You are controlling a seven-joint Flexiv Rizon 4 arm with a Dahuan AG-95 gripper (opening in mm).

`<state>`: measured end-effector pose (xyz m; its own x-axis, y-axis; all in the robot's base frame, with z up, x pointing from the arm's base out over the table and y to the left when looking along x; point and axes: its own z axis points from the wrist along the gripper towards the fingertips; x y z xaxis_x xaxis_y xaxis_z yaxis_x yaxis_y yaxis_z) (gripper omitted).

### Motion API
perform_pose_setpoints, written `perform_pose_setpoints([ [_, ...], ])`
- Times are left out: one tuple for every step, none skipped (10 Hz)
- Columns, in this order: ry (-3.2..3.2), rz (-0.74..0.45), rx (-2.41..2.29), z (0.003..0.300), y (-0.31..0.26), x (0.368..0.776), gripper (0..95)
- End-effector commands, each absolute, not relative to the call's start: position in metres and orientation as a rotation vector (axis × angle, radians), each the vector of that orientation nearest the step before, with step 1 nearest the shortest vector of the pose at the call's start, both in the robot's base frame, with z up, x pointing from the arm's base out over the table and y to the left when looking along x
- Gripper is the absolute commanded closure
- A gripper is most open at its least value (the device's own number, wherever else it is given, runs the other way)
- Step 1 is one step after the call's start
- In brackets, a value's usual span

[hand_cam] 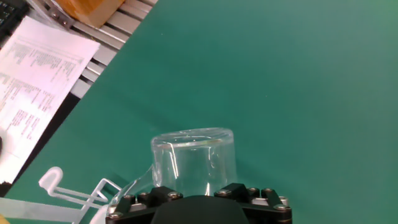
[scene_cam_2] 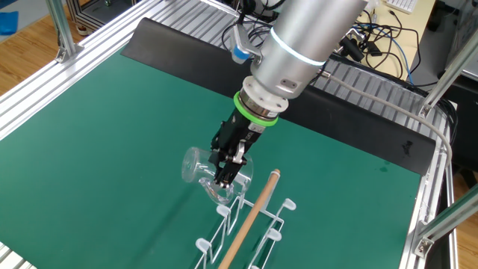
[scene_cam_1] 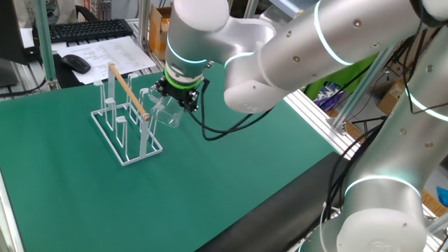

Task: Put the cup on the cup rack

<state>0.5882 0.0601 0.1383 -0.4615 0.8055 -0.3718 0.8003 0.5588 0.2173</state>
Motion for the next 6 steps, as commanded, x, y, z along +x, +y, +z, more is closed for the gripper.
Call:
perform_pose_setpoints([
  [2.379,0.006,1.307,0.1344,0.0639,0.5907,95.0],
  [2.376,0.003,1.312,0.1351,0.0659,0.5896,76.0],
  [2.373,-0.001,1.314,0.1356,0.0673,0.5888,57.0],
  [2.374,-0.003,1.309,0.1356,0.068,0.5887,57.0],
  [2.377,-0.004,1.303,0.1352,0.0684,0.5889,57.0],
  [2.374,-0.009,1.296,0.1341,0.0691,0.5895,57.0],
])
